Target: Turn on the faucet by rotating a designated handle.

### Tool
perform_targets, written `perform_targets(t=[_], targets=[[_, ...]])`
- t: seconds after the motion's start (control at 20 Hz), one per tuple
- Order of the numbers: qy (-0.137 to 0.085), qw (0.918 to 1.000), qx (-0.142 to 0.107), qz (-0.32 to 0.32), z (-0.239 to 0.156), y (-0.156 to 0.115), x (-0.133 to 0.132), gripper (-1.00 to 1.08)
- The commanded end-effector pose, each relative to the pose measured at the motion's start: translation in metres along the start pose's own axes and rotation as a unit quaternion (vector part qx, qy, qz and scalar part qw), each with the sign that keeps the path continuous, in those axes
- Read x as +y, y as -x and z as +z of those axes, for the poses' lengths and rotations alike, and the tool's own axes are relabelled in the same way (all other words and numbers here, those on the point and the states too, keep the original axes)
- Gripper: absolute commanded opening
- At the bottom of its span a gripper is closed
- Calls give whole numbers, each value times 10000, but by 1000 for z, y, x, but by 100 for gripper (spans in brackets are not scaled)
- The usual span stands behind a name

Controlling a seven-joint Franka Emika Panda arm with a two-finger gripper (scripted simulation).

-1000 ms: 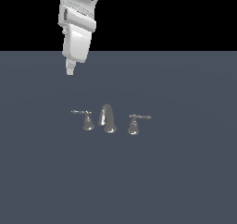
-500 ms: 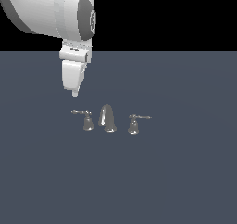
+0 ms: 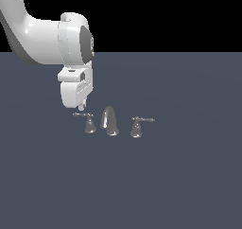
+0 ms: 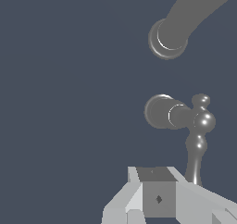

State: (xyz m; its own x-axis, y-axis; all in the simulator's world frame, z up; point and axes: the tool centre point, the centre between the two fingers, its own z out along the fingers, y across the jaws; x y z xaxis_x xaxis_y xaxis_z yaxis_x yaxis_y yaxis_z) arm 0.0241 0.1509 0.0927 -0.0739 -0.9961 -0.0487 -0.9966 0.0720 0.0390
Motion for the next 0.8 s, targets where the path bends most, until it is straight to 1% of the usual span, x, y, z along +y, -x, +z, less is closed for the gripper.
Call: perform_targets(t=[0.0, 0.25, 0.6, 0.75], targets=[[-88, 9997, 104, 178, 7, -1, -4, -100], [-187, 9989, 218, 360, 14, -3, -9, -100], [-200, 9988, 234, 383, 16, -3, -9, -100], [-200, 9988, 234, 383, 16, 3, 1, -100]])
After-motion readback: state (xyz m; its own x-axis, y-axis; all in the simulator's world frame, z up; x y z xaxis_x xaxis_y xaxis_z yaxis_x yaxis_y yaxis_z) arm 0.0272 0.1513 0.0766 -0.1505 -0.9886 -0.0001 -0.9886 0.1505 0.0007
